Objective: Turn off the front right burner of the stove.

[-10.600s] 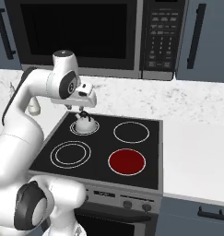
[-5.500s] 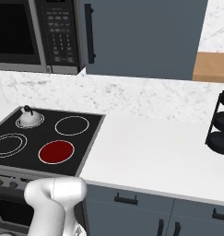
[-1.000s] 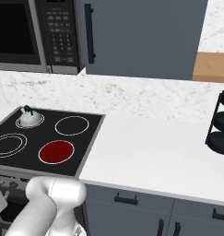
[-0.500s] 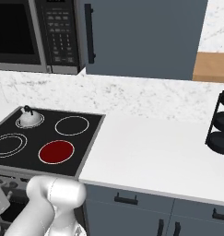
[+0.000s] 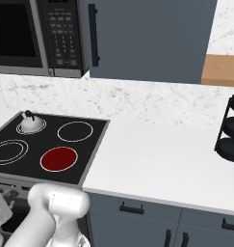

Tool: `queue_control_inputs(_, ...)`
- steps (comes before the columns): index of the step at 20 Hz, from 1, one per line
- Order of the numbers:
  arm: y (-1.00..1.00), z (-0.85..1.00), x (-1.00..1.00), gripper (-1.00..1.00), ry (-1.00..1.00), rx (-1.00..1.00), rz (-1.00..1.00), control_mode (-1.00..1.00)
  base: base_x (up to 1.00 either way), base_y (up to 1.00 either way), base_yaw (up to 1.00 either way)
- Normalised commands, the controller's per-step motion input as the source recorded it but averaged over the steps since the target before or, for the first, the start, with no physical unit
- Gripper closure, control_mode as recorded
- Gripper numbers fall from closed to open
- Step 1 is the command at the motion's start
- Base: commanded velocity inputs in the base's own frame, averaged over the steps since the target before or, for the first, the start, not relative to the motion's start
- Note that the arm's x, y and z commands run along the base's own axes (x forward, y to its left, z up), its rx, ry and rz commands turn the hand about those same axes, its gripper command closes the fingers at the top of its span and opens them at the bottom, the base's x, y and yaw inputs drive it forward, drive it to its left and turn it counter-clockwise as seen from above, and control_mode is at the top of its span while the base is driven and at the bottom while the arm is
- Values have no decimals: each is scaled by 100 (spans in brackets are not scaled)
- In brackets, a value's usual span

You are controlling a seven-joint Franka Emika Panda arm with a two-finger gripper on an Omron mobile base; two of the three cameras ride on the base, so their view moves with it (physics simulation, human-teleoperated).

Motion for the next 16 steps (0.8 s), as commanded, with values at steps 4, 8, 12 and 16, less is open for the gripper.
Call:
queue_control_inputs(4, 19, -8, 24, -100, -1, 0, 0, -100, 0, 0, 0)
queue_control_inputs(8, 21, -16, 16, -100, 0, 0, 0, -100, 0, 0, 0)
queue_control_inputs(12, 14, -25, 7, -100, 0, 0, 0, -100, 0, 0, 0)
queue_control_inputs(16, 3, -33, 8, -100, -1, 0, 0, -100, 0, 0, 0)
